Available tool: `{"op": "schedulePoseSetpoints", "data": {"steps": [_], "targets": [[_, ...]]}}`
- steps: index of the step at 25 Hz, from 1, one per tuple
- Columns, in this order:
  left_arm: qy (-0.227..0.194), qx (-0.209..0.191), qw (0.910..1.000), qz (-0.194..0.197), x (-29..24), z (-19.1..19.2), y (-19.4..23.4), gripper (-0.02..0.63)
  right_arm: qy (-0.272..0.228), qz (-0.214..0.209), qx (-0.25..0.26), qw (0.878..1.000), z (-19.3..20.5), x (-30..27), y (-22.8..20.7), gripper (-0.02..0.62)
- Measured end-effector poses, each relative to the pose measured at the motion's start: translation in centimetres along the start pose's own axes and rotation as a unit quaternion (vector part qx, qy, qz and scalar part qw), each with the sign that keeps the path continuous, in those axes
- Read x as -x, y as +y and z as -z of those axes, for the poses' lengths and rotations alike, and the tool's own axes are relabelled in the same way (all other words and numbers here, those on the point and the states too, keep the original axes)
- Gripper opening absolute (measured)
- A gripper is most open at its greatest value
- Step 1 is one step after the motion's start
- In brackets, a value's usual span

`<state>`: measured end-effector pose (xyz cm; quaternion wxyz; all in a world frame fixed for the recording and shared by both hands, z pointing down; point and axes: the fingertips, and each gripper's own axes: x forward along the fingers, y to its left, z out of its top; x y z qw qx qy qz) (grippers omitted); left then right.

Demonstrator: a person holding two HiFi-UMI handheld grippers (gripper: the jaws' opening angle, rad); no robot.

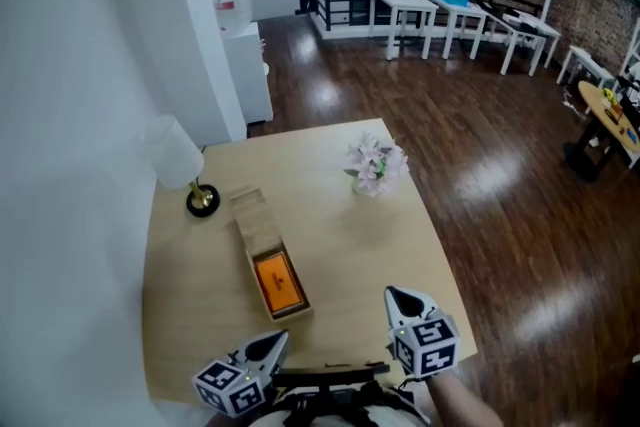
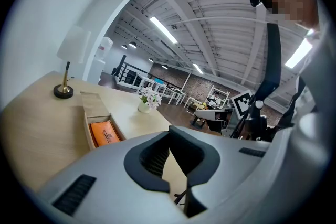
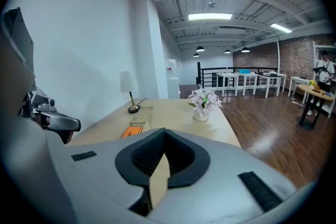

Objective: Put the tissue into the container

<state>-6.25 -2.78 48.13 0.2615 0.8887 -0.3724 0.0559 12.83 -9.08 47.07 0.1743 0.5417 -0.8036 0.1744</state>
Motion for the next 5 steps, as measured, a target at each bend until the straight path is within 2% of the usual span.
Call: {"op": "schedulePoseSetpoints", "data": {"steps": [5], "targets": [[-0.002, -0.001, 1.0, 0.004, -0.45, -0.79, 0.28, 0.0, -0.002, 0.005, 0.007, 1.0, -0.56, -0.38, -0.27, 0.0]]}}
